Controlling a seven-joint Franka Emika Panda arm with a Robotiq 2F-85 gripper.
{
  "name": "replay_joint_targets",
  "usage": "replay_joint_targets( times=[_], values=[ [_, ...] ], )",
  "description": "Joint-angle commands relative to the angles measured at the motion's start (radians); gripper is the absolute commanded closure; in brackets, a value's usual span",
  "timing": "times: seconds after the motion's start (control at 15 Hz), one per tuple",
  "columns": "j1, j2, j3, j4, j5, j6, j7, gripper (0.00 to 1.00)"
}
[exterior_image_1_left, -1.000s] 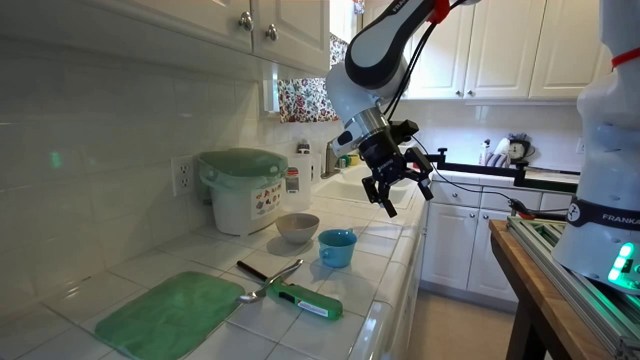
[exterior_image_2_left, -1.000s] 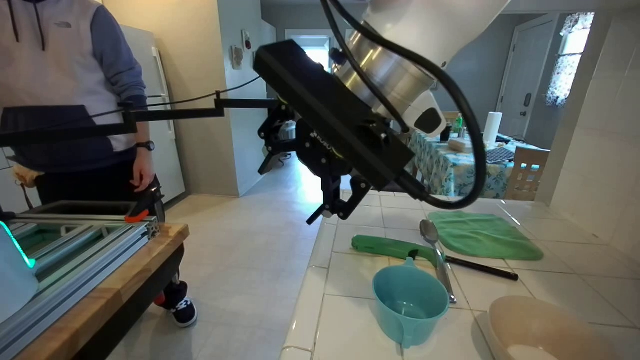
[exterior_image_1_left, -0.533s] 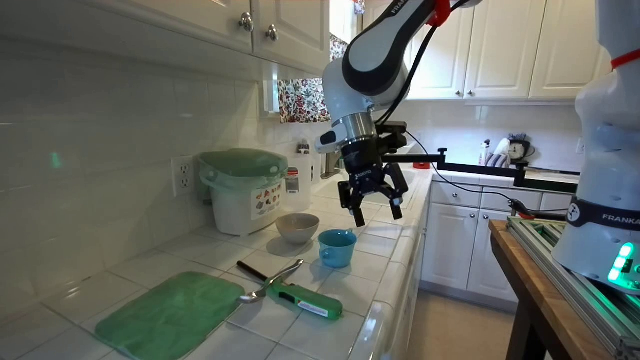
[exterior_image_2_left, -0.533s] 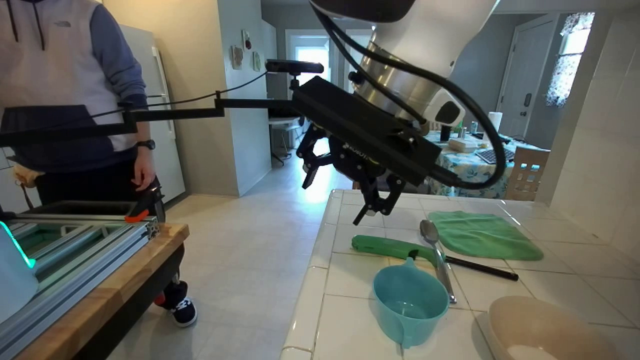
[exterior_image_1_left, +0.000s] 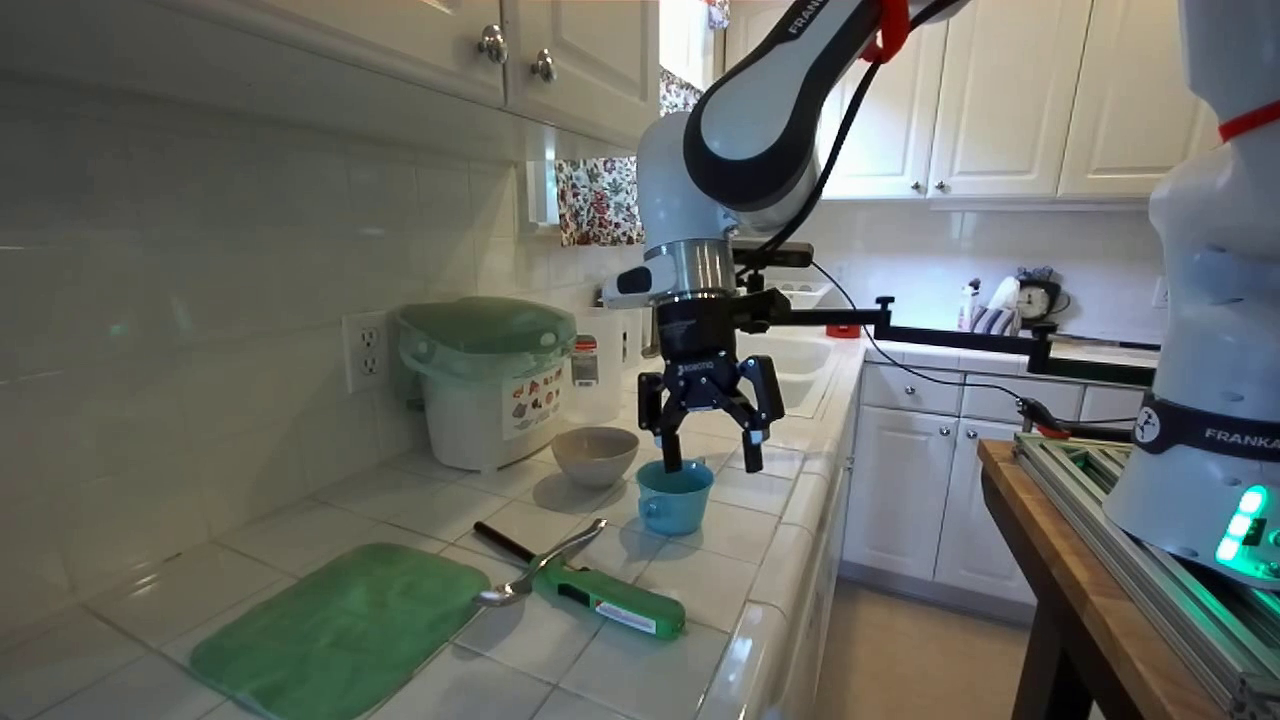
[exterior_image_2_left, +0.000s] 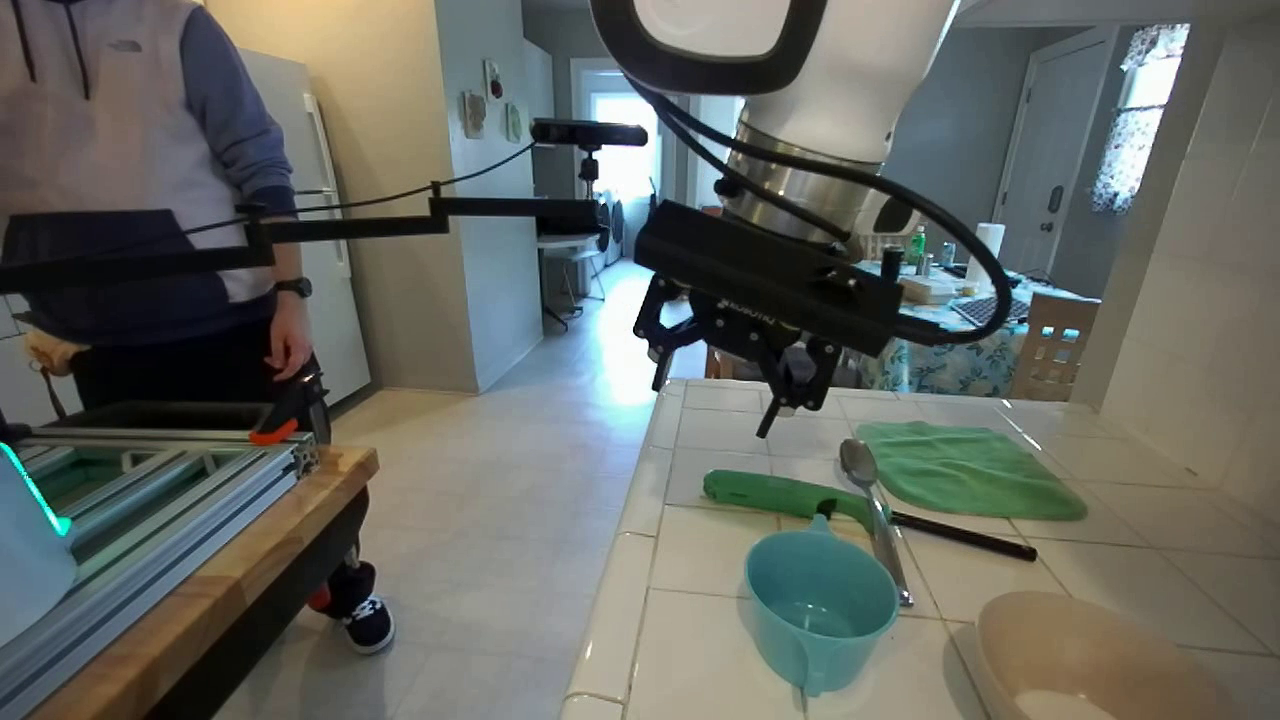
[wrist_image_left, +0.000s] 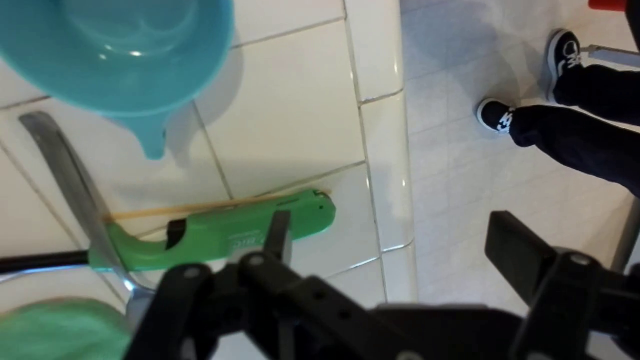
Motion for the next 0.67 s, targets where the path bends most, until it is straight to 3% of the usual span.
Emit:
replay_joint_targets(
  times=[0.0, 0.47, 0.53, 0.6],
  values=[
    [-0.007, 0.05, 0.032, 0.046, 0.026, 0.055, -0.071, 0.0],
    [0.009, 0.155, 0.066, 0.099, -0.012, 0.313, 0.024, 0.0],
    [-0.013, 0.124, 0.08, 0.078, -0.019, 0.253, 0.012, 0.0],
    [-0.014, 0.139, 0.084, 0.084, -0.025, 0.283, 0.023, 0.0]
  ],
)
